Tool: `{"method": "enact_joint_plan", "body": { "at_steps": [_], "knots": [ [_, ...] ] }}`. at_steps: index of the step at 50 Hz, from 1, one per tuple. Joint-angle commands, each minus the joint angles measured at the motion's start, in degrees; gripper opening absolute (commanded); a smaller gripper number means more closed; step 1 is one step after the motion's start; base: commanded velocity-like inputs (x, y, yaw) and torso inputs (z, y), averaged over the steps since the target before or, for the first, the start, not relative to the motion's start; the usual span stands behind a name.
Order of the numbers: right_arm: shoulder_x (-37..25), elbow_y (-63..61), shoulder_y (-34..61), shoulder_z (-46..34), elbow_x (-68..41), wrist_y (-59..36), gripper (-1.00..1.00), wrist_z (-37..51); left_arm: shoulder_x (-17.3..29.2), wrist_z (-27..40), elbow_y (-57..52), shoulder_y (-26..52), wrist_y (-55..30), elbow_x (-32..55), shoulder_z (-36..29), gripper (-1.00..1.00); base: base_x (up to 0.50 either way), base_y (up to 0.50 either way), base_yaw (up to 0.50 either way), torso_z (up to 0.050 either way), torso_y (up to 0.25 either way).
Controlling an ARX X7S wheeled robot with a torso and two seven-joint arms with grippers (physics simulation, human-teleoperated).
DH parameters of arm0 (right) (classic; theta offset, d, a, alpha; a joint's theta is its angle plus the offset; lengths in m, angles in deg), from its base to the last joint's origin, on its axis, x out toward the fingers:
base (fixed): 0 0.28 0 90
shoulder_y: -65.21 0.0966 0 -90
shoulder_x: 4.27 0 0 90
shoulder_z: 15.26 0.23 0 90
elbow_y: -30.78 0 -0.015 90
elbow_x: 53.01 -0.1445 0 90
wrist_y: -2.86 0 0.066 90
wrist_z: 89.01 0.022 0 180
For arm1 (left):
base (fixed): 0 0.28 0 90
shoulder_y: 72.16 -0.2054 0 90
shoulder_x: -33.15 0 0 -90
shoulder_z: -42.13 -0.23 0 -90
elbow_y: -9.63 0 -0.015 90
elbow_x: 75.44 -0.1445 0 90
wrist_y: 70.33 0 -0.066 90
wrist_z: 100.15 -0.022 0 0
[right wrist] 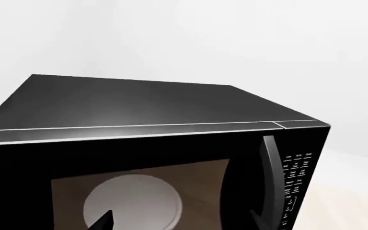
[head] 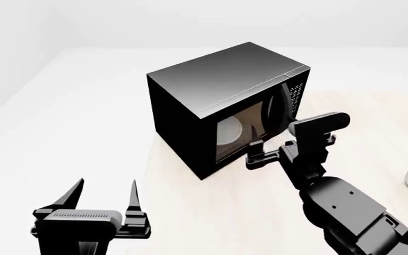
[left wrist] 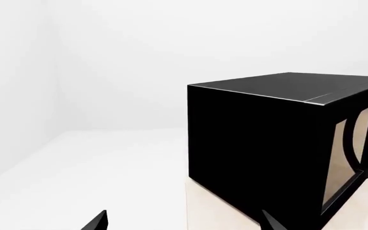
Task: Close the microwave.
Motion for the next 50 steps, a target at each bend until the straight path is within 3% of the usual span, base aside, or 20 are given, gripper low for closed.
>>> {"method": "enact_joint_plan", "body": {
  "at_steps": [1,37,50],
  "knots": [
    [-1.55,-4.1,-3.68,1.31,-0.2,3.29,1.0,1.89,0.06,0.07,0.15,0.32,-0.01,0.11,-0.13,1.0,0.0,0.0,0.0,0.0,0.0],
    [-0.06,-1.21,-6.32,3.13,3.77,13.17,1.0,-0.39,0.97,1.28,-2.38,-1.2,1.55,1.71,2.24,1.0,0.0,0.0,0.0,0.0,0.0],
    [-0.45,-2.01,-5.98,2.84,4.84,10.71,1.0,2.44,0.96,1.74,-2.39,-0.77,1.26,1.85,2.28,1.0,0.0,0.0,0.0,0.0,0.0]
  ]
}}
